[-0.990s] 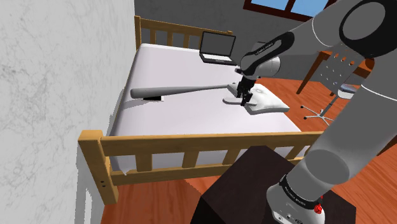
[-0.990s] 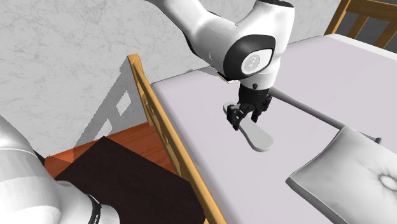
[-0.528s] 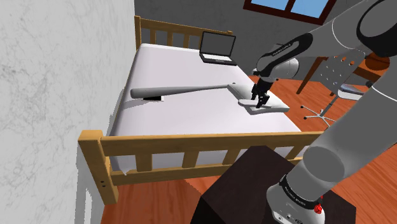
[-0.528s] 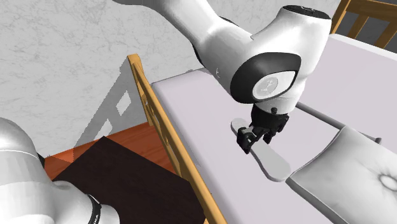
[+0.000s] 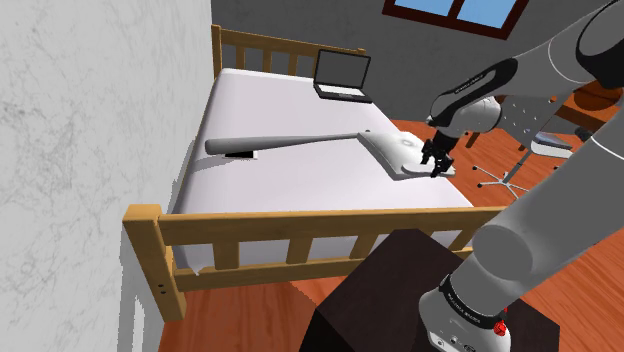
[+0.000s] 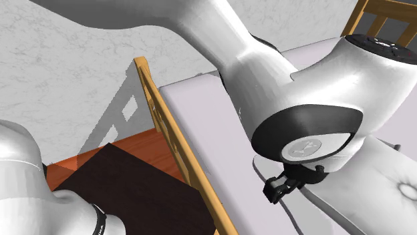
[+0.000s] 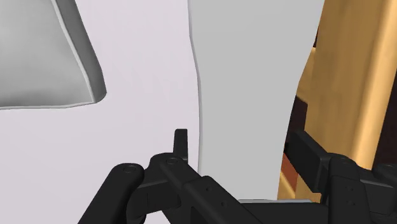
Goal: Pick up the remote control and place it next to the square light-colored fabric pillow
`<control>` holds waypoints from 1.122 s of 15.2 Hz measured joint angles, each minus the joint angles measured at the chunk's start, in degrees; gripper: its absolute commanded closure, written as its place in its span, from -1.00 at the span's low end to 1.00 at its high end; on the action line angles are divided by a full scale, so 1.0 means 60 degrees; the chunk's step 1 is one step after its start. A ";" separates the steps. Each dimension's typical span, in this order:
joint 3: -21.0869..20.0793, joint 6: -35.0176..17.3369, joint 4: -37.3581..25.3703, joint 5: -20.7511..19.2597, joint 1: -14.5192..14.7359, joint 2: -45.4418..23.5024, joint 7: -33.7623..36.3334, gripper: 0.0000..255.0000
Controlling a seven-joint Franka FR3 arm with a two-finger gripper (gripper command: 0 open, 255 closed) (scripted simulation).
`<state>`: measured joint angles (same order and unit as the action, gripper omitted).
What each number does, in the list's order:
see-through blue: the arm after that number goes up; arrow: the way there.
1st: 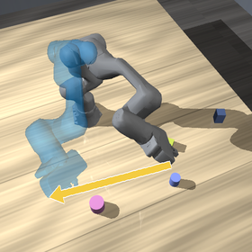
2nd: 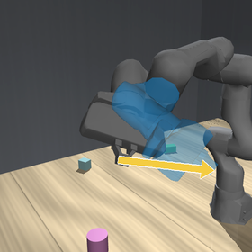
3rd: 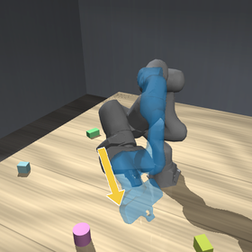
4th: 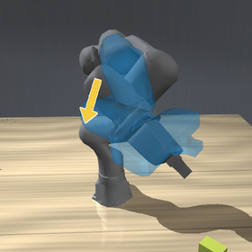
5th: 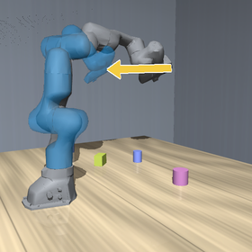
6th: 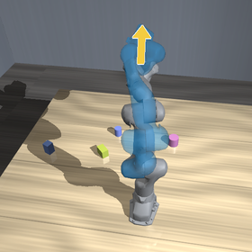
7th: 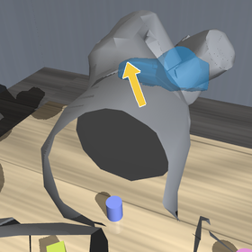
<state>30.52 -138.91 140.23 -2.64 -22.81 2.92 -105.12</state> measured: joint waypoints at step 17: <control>0.0189 -0.1819 0.0207 0.1900 -0.0509 -0.1938 -0.2258 1.00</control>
<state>31.66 -149.83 141.47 8.76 -25.86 -8.70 -118.67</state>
